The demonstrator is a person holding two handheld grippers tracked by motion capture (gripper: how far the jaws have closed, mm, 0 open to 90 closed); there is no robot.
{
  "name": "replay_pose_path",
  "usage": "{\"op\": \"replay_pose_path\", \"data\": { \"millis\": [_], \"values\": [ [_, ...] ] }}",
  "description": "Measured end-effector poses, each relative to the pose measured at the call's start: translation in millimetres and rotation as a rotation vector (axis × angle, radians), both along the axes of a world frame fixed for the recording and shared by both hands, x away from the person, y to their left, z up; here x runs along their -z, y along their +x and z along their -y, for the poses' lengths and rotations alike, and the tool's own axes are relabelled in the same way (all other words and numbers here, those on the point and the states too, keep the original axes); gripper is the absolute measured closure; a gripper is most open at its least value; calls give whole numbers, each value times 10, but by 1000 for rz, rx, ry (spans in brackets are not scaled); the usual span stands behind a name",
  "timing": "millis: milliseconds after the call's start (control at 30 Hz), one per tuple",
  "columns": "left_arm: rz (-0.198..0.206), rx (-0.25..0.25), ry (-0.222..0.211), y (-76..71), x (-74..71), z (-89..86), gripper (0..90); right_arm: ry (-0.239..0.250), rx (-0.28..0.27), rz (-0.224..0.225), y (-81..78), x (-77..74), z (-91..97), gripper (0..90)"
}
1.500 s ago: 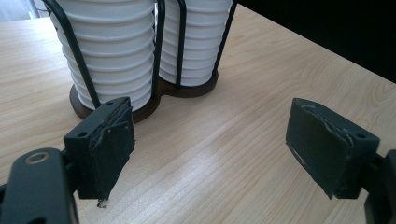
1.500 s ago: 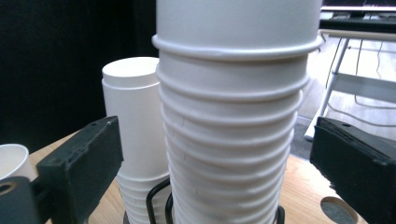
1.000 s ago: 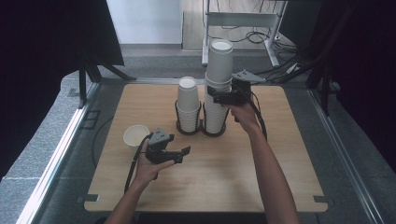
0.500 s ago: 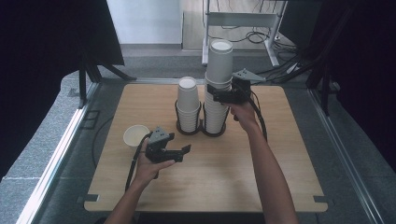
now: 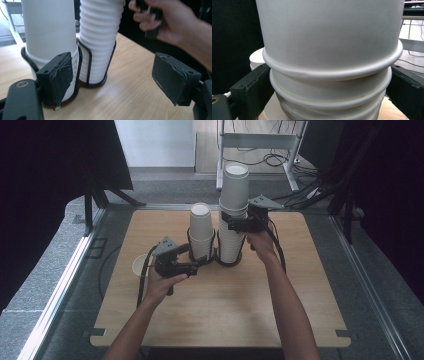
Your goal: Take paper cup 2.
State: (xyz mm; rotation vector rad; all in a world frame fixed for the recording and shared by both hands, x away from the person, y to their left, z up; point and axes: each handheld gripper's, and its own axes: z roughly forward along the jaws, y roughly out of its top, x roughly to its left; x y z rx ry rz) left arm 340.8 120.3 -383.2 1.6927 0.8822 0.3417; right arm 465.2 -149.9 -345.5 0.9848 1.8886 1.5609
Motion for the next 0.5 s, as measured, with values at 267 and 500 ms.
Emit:
{"op": "replay_pose_path", "data": {
  "millis": [267,500],
  "values": [
    [50,1,15,214,-270,131,166,-7,1,-6,0,-7,-1,24],
    [64,4,13,383,-455,242,166,-11,1,-8,-1,-8,0,25]
  ]
}}
